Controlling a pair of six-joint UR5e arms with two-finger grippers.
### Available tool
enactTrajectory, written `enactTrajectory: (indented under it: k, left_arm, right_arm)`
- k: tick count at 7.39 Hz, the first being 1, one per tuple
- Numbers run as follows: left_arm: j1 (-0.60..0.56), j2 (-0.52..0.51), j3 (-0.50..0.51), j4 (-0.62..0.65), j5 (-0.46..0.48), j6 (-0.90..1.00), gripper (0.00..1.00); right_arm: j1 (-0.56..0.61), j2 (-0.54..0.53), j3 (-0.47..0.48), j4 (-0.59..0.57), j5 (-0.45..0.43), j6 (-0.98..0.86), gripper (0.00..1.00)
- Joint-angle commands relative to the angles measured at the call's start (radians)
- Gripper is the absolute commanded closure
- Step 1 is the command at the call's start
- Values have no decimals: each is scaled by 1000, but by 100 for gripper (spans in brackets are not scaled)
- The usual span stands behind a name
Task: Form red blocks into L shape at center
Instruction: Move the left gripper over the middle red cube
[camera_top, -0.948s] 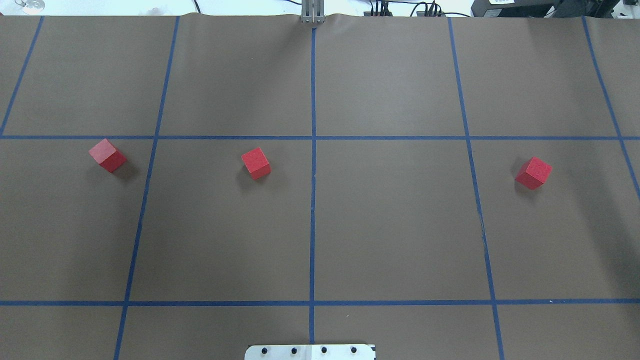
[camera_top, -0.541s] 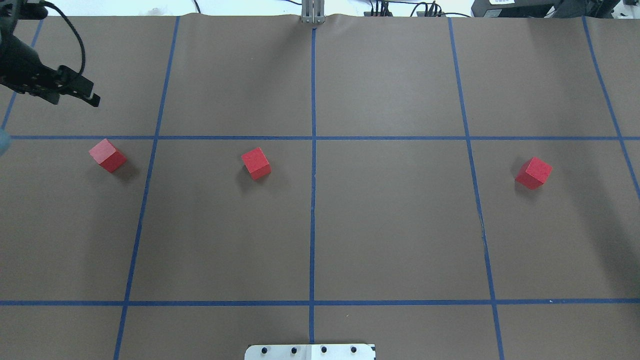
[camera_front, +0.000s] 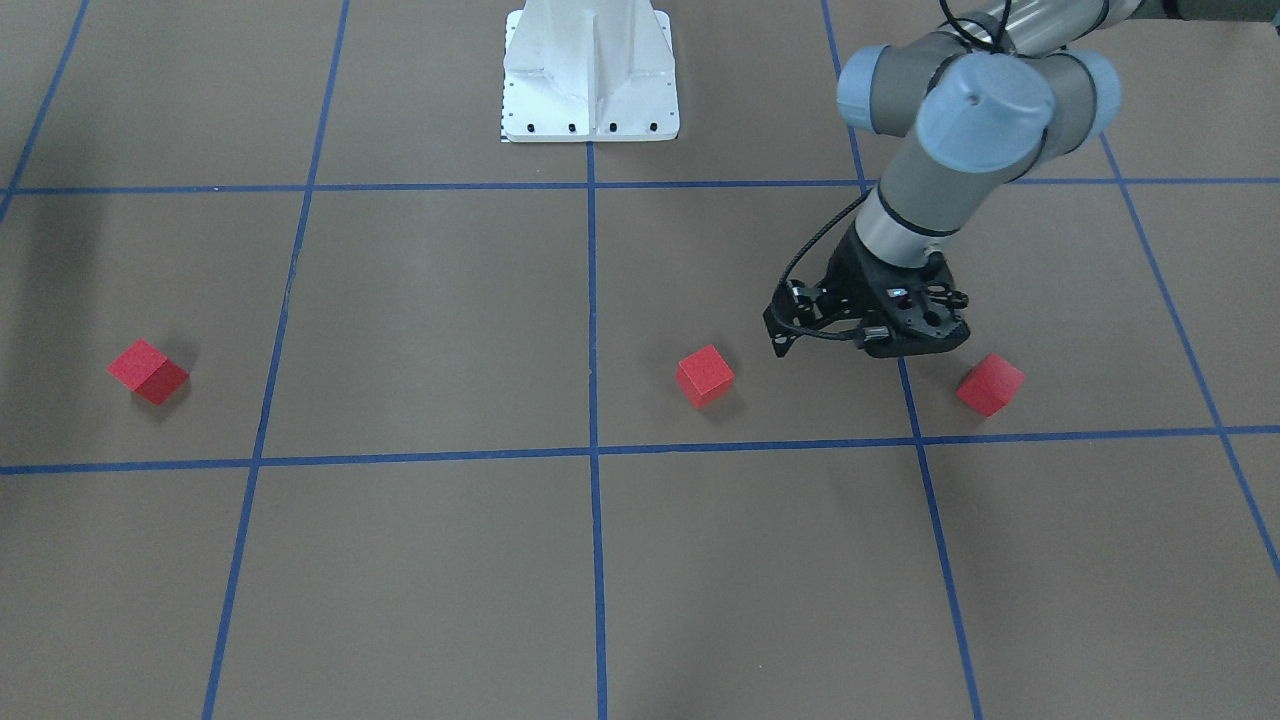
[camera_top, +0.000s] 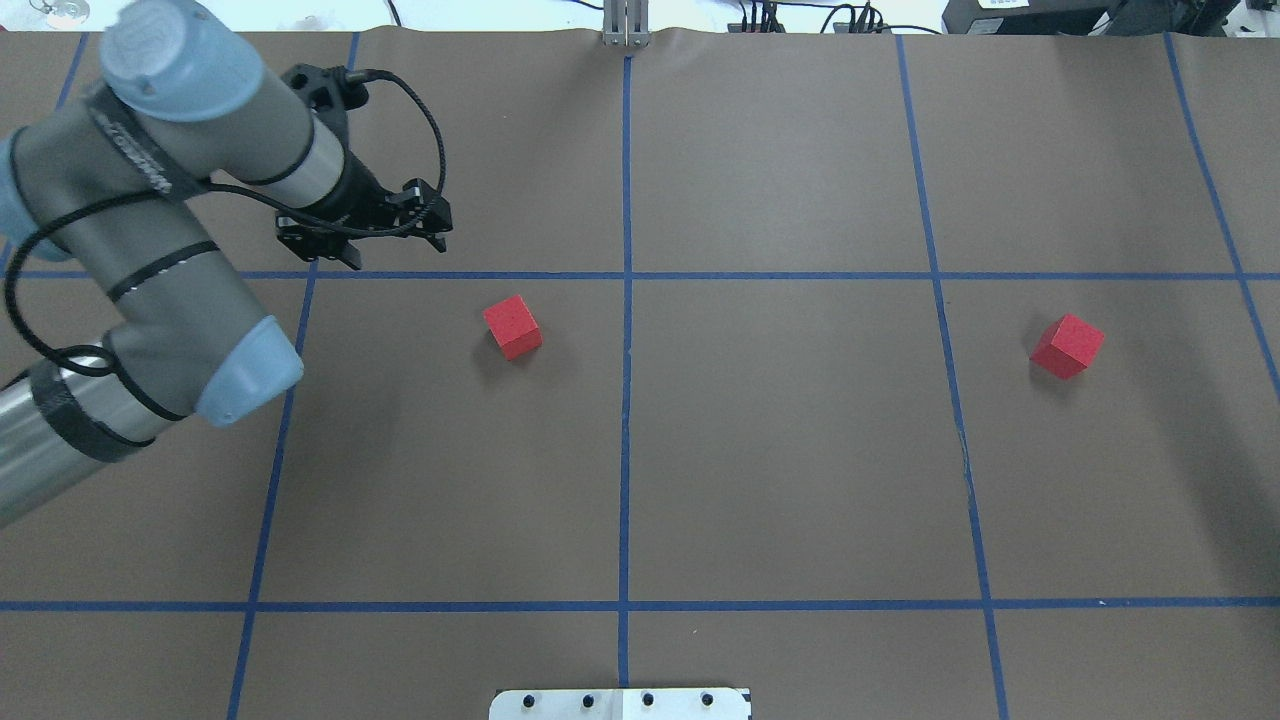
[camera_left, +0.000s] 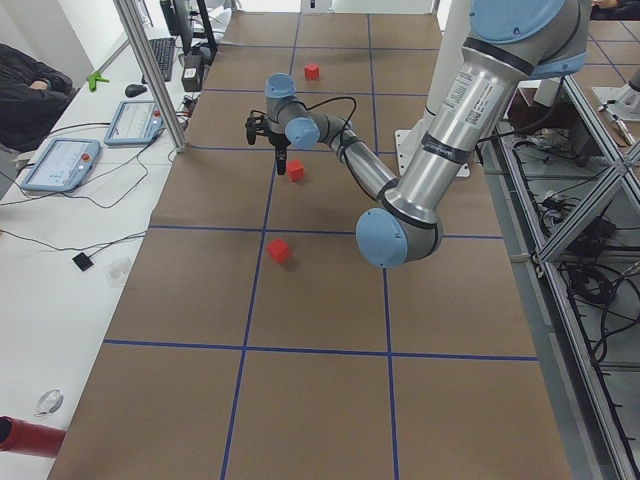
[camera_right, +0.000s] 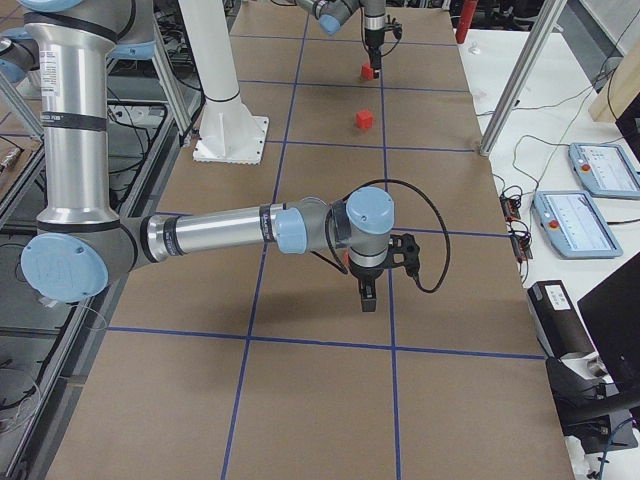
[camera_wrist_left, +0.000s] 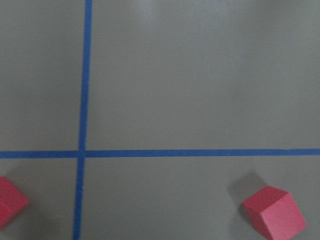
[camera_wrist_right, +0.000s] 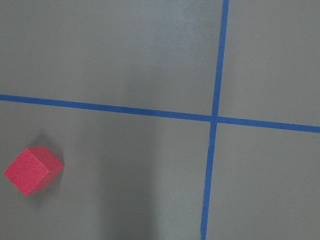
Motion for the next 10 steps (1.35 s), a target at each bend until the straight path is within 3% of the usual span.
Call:
enactTrajectory:
  k: [1,5,10]
  left_arm:
    - [96,-132,144,-2,107,-175,0]
    - [151,-167,245,-3,156,-179,0]
    - [182,-161,278,-2,156,-182,3]
  right_arm:
    - [0,-3,-3,-2,4,2,1]
    - [0,-4,-14,-2,19,0,1]
    - [0,2,-12,-2,22,-3,1]
